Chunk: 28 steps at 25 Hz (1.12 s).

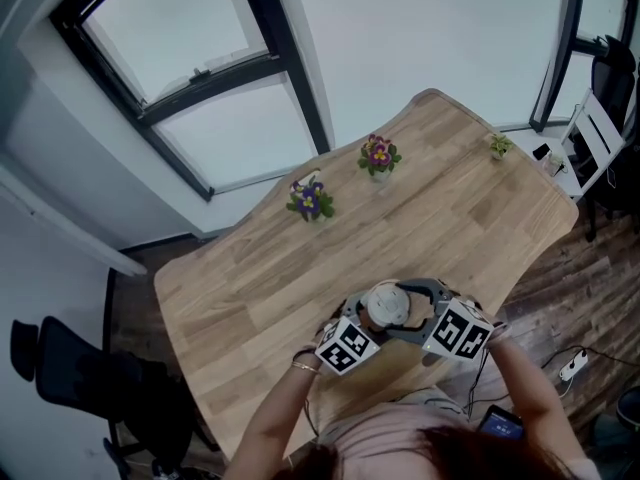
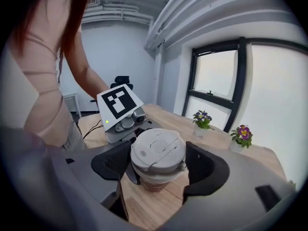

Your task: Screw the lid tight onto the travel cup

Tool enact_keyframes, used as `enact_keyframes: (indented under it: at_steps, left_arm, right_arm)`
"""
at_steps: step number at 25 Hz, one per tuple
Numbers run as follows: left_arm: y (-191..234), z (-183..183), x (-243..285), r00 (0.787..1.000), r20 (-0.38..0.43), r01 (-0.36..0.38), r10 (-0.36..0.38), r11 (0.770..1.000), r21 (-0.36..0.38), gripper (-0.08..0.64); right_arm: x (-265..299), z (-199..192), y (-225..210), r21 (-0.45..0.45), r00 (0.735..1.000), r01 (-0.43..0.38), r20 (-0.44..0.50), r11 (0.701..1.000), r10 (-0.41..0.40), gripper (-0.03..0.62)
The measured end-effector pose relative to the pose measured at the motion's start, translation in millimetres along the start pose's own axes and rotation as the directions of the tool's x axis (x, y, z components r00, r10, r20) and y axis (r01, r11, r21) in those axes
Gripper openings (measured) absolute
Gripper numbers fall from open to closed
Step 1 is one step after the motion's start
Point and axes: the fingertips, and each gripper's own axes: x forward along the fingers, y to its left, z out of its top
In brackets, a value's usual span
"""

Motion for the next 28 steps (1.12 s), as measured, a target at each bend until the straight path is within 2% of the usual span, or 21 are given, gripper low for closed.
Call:
enact_keyframes:
  at_steps: [2, 4, 8, 13, 18, 28]
  left_arm:
    - [-0.8, 0.0, -0.2, 1.000, 0.008, -0.004, 0.004, 1.000, -0.007, 0.370]
    - [-1.0, 0.4, -0.9, 1.000, 0.015, -0.017, 0.017, 1.000, -0.013, 0.370]
    - [0.3, 3.5, -0.8, 0.999, 0.021, -0.037, 0.037, 0.999, -0.010, 0.370]
    - [0.9, 4.7, -0.5, 0.997, 0.044, -0.059, 0.060, 0.998, -0.025, 0.371]
    - [1.9, 4.0, -0.1, 0.996, 0.026, -0.080, 0.081, 0.996, -0.036, 0.371]
    - [6.3, 5.5, 1.2, 0.980, 0.070, -0.178, 0.185, 0.980, -0.093, 0.371]
  right_arm:
    - [2.4, 0.0, 1.5, 0.003, 0.999, -0.029, -0.018, 1.000, 0.029, 0.351]
    - [2.4, 0.9, 1.5, 0.016, 1.000, -0.021, -0.020, 1.000, 0.021, 0.351]
    - [1.8, 1.9, -0.9, 0.054, 0.998, 0.060, -0.008, 0.997, -0.060, 0.351]
    - [1.2, 3.0, -2.7, 0.120, 0.983, 0.176, 0.023, 0.977, -0.180, 0.351]
    - [2.2, 1.8, -3.9, 0.169, 0.970, 0.240, 0.003, 0.956, -0.244, 0.351]
    - [1.7, 1.0, -7.8, 0.239, 0.931, 0.359, -0.015, 0.902, -0.366, 0.351]
